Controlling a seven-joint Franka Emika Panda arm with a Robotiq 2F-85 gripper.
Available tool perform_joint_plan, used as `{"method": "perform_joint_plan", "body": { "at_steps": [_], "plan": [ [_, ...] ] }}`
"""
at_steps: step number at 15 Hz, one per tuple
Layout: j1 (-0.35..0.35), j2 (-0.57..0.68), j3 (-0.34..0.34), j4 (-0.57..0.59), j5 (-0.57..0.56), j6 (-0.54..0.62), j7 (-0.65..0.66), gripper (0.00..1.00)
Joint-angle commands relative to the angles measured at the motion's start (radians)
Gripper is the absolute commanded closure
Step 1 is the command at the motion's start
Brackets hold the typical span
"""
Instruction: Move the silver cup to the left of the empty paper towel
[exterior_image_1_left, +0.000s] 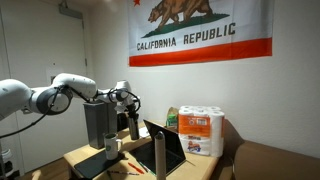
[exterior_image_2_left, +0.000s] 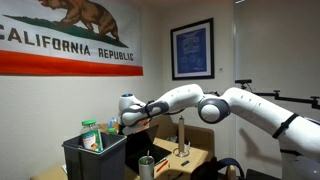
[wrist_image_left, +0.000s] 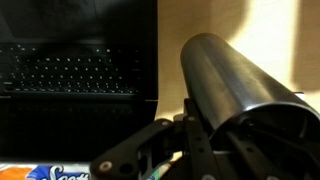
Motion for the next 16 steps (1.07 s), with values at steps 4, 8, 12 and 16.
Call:
{"method": "perform_joint_plan", "body": {
  "at_steps": [4, 8, 12, 16],
  "plan": [
    [0.01, -0.219, -0.016, -0.106, -0.003, -0.13, 0.093, 0.93],
    [0.001, -0.342, -0.043, -0.194, -0.015, -0.206, 0.145, 0.93],
    [-0.024, -0.484, -0.094, -0.368, -0.01, -0.215, 0.184, 0.93],
    [-0.045, -0.604, -0.149, -0.549, -0.012, -0.203, 0.221, 0.93]
  ]
}}
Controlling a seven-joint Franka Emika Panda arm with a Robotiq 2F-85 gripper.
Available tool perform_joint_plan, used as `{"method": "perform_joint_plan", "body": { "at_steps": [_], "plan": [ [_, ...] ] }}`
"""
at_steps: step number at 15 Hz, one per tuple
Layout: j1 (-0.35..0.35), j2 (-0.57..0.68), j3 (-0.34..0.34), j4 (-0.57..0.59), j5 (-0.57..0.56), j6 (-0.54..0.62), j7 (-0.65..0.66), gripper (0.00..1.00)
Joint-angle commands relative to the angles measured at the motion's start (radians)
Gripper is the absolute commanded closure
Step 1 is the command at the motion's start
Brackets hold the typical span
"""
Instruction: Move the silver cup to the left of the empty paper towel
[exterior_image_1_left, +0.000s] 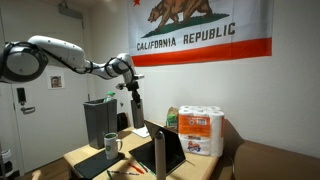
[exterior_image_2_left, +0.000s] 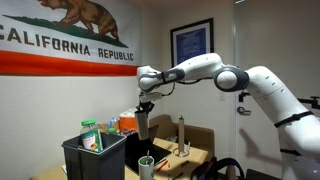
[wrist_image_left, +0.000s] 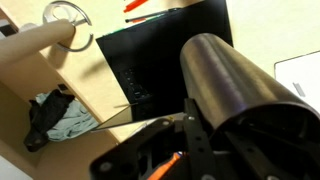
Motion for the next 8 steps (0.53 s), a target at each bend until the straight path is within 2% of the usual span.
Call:
{"method": "perform_joint_plan", "body": {
  "at_steps": [1, 5, 8],
  "plan": [
    [-0.034, -0.168, -0.006, -0.238, -0.024, 0.014, 0.061, 0.93],
    [-0.095, -0.266, -0.006, -0.433, -0.013, 0.061, 0.074, 0.93],
    [-0.142, -0.321, -0.008, -0.588, -0.007, 0.144, 0.064, 0.93]
  ]
}}
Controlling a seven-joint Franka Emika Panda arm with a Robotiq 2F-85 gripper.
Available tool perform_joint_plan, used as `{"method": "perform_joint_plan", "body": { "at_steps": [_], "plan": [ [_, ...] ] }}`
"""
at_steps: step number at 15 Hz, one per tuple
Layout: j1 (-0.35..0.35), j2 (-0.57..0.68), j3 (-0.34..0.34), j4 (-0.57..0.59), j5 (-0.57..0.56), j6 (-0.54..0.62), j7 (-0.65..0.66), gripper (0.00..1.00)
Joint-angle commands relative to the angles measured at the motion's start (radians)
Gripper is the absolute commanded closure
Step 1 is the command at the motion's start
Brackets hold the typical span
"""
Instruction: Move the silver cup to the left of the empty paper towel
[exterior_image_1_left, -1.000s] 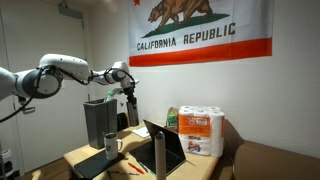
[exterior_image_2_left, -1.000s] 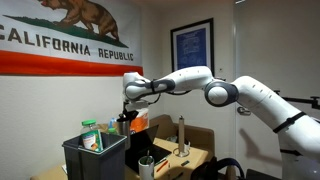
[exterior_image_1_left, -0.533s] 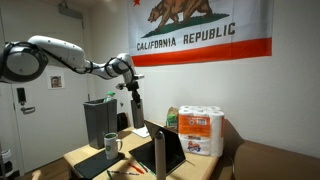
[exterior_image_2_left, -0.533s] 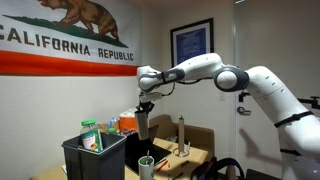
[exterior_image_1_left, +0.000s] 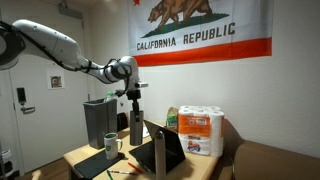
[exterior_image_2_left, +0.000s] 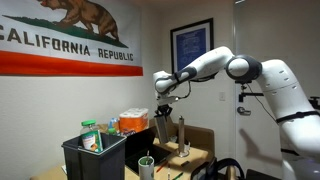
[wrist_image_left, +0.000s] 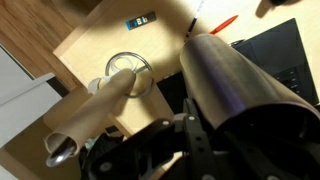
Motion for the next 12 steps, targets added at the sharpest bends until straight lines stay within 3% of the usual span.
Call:
{"method": "perform_joint_plan", "body": {
  "at_steps": [1, 6, 12],
  "plan": [
    [-0.047, -0.125, 0.008, -0.249, -0.013, 0.132, 0.026, 0.93],
    [-0.092, -0.18, -0.006, -0.47, -0.039, 0.298, 0.029, 0.93],
    [-0.118, -0.193, -0.026, -0.507, -0.092, 0.409, 0.055, 0.93]
  ]
}}
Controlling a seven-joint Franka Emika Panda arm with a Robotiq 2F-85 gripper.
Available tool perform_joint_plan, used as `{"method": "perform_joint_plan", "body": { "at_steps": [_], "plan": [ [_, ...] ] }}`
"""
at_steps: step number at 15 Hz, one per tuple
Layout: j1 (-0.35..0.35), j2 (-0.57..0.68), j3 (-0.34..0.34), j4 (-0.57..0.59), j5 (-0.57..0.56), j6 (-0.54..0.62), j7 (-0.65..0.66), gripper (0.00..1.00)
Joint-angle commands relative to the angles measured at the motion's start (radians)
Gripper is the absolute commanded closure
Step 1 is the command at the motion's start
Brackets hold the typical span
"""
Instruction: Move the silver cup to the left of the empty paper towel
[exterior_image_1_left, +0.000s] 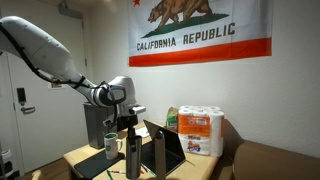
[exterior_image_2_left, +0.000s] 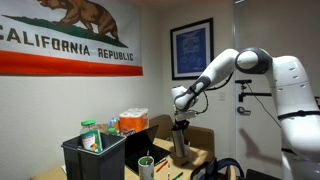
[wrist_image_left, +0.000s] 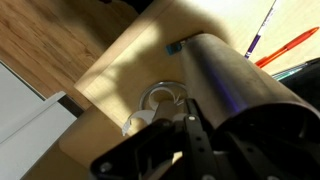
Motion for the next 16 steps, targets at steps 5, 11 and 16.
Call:
{"method": "perform_joint_plan", "body": {
  "at_steps": [5, 11, 16],
  "plan": [
    [-0.025, -0.018, -0.003, -0.031, -0.01, 0.099, 0.023, 0.93],
    [-0.025, 0.047, -0.009, -0.047, 0.011, 0.185, 0.021, 0.93],
    [-0.012, 0.092, -0.02, -0.038, 0.013, 0.252, 0.025, 0.93]
  ]
}}
